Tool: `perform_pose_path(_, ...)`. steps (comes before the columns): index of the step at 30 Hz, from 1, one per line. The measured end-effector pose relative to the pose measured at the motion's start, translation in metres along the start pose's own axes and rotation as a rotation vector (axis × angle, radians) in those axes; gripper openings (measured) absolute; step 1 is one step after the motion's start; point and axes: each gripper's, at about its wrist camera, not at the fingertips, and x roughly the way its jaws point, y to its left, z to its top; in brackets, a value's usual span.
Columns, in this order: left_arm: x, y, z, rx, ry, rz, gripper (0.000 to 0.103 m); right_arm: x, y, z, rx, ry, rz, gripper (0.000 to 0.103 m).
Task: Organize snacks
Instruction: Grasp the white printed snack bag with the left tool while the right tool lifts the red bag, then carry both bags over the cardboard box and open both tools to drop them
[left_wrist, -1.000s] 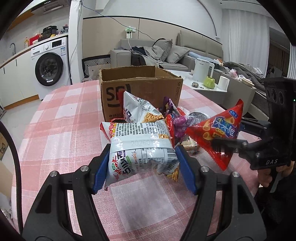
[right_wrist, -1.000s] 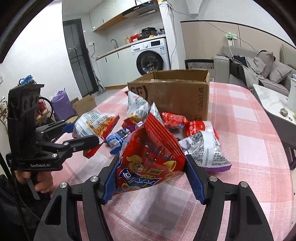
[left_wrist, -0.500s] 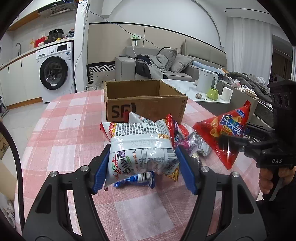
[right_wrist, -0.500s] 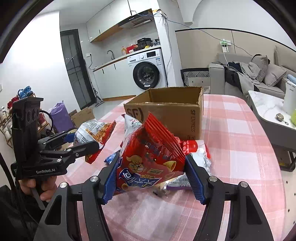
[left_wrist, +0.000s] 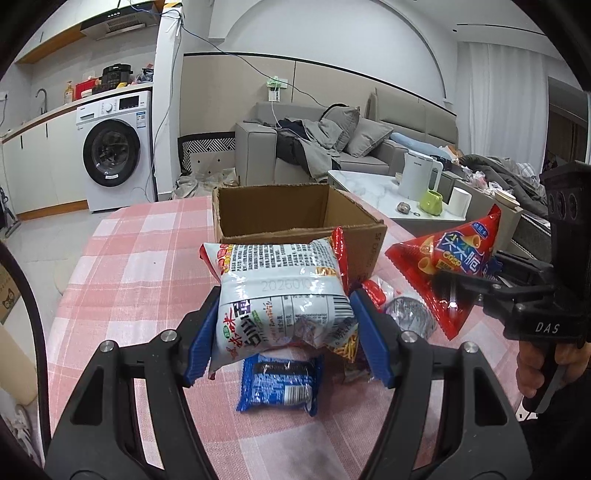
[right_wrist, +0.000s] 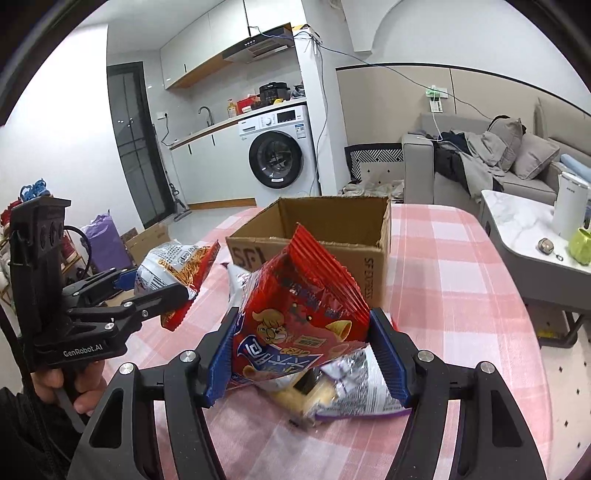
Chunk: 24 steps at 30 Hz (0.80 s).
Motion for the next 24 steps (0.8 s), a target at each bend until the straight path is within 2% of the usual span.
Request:
perform_pose_path(11, 0.012, 0.004, 0.031, -0.010, -0.020, 0.016, 0.066, 0.013, 0.008, 0.034, -0.027, -0.020, -0.073, 0.069)
perform_pose_path(16, 0.027, 0.007, 0.046, -0.011, -0.015, 0.023, 0.066, 0.025, 0.015, 0.046, -0.058, -0.020, -0.140, 0.069)
perform_pose_path(24, 0.055, 0.009, 0.057, -0.003, -0.004, 0.045, 0.066, 0.041, 0.024, 0.063, -0.090, -0.030, -0.158, 0.069)
